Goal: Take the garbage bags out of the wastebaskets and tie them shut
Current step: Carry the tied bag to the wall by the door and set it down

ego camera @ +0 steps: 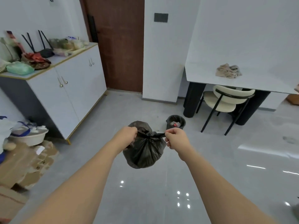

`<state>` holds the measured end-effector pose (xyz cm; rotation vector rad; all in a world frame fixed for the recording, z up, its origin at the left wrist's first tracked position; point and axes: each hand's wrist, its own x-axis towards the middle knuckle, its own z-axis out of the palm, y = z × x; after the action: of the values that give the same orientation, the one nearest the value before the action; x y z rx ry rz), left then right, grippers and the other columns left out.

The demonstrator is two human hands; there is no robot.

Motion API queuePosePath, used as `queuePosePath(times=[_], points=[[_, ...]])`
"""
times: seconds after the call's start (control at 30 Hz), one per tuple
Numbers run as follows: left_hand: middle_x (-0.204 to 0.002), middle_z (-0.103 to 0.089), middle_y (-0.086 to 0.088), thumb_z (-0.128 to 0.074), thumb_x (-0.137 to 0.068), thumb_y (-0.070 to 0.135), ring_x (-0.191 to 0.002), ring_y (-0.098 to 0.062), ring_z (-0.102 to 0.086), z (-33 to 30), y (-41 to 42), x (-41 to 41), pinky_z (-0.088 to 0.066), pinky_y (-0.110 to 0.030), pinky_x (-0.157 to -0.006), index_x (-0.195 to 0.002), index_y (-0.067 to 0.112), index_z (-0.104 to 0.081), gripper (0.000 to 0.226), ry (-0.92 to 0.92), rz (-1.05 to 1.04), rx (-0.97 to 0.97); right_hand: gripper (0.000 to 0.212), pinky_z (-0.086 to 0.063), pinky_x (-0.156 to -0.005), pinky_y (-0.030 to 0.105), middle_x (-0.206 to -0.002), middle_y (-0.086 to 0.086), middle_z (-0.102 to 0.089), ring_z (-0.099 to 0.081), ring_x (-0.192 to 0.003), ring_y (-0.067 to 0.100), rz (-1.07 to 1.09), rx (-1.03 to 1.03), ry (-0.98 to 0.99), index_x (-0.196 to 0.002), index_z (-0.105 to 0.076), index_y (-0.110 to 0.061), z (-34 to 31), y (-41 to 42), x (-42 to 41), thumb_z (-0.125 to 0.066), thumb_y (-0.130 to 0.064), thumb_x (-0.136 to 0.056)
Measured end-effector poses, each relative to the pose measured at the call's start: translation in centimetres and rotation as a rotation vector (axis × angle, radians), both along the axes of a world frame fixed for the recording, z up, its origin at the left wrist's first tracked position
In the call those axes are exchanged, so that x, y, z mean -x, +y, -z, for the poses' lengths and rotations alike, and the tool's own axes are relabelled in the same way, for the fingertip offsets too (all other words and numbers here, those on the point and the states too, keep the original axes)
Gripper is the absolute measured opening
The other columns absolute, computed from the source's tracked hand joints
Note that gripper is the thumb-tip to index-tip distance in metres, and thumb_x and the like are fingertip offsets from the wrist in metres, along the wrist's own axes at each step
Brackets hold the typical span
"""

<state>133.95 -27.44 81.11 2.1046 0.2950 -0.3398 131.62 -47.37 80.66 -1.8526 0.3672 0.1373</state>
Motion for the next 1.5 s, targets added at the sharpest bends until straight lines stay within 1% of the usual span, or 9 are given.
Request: queuePosePath(times=[0.1,0.2,0.3,0.5,0.87,1.13,1.3,1.43,1.5], points=[[-0.052,-0.051,-0.005,-0.043,-0.082,0.014,-0.044,-0.02,-0.042,-0.8,-1.2,-7.8,-0.033,-0.022,-0.047,-0.06,0.014,-0.047,0.023,0.056,-0.02,0.108,0.015,-0.043,-0.049,0.022,-0.069,0.005,-0.06,-0.052,-0.055,0.015,0.049,-0.039,-0.014,-0.095,-0.062,-0.007,0.3,-0.6,-8.2,-0.047,-0.008,-0.092],[-0.058,-0.052,-0.007,-0.043,-0.084,0.009,-0.052,-0.022,-0.045,-0.7,-2.8,-16.5,-0.037,-0.023,-0.047,-0.063,0.013,-0.046,0.022,0.039,-0.031,0.188,0.013,-0.049,-0.062,0.029,-0.069,0.004,-0.063,-0.054,-0.059,0.016,0.072,-0.081,-0.041,-0.087,-0.062,-0.012,1.3,-1.3,-17.3,-0.05,-0.011,-0.092],[-0.059,-0.052,-0.008,-0.043,-0.084,0.007,-0.052,-0.022,-0.046,-0.3,-4.4,-24.7,-0.039,-0.023,-0.046,-0.063,0.014,-0.045,0.022,0.039,-0.093,0.245,0.013,-0.044,-0.057,0.026,-0.072,0.003,-0.064,-0.054,-0.06,0.015,0.065,-0.076,-0.065,-0.084,-0.061,-0.018,2.0,-2.6,-26.1,-0.052,-0.015,-0.092],[-0.057,-0.055,-0.004,-0.045,-0.086,0.013,-0.052,-0.022,-0.05,-1.1,-5.9,-39.7,-0.043,-0.024,-0.048,-0.063,0.015,-0.047,0.023,0.039,-0.134,0.297,0.013,-0.04,-0.046,0.02,-0.071,0.003,-0.064,-0.051,-0.055,0.013,0.062,-0.107,-0.058,-0.086,-0.062,-0.016,0.3,-5.2,-41.8,-0.051,-0.014,-0.092],[-0.051,-0.058,0.001,-0.045,-0.086,0.015,-0.061,-0.022,-0.051,0.5,-6.6,-67.4,-0.045,-0.028,-0.056,-0.064,0.014,-0.051,0.023,0.0,-0.071,0.339,0.011,-0.046,-0.058,0.025,-0.077,0.004,-0.064,-0.053,-0.062,0.014,0.107,-0.089,-0.062,-0.094,-0.062,-0.012,1.5,-5.8,-68.6,-0.051,-0.011,-0.092],[-0.058,-0.059,-0.002,-0.047,-0.087,0.013,-0.067,-0.021,-0.052,0.5,-6.4,-88.2,-0.046,-0.027,-0.055,-0.066,0.014,-0.053,0.022,0.018,-0.083,0.343,0.013,-0.045,-0.052,0.021,-0.07,0.003,-0.062,-0.052,-0.056,0.013,0.122,-0.099,-0.062,-0.087,-0.062,-0.013,0.7,-6.3,-87.8,-0.051,-0.01,-0.092],[-0.052,-0.059,0.001,-0.047,-0.087,0.014,-0.059,-0.019,-0.051,2.2,-7.8,-98.5,-0.045,-0.028,-0.056,-0.068,0.014,-0.054,0.02,0.033,-0.052,0.353,0.014,-0.045,-0.046,0.017,-0.075,0.005,-0.061,-0.051,-0.055,0.013,0.093,-0.088,-0.007,-0.086,-0.06,-0.013,2.4,-7.9,-98.5,-0.048,-0.009,-0.094],[-0.053,-0.06,-0.001,-0.048,-0.085,0.014,-0.056,-0.02,-0.051,3.7,-7.9,-106.5,-0.044,-0.029,-0.059,-0.065,0.014,-0.054,0.021,0.043,-0.059,0.296,0.016,-0.057,-0.076,0.041,-0.084,0.009,-0.067,-0.061,-0.071,0.024,-0.027,0.069,0.015,-0.088,-0.06,-0.015,4.6,-8.4,-106.9,-0.046,-0.009,-0.091],[-0.053,-0.061,-0.002,-0.049,-0.084,0.014,-0.056,-0.021,-0.051,4.8,-7.8,-110.6,-0.044,-0.031,-0.062,-0.063,0.013,-0.054,0.021,0.059,-0.054,0.255,0.014,-0.056,-0.079,0.042,-0.089,0.009,-0.069,-0.064,-0.081,0.028,-0.088,0.169,0.019,-0.089,-0.061,-0.017,5.3,-8.6,-110.9,-0.048,-0.012,-0.09]])
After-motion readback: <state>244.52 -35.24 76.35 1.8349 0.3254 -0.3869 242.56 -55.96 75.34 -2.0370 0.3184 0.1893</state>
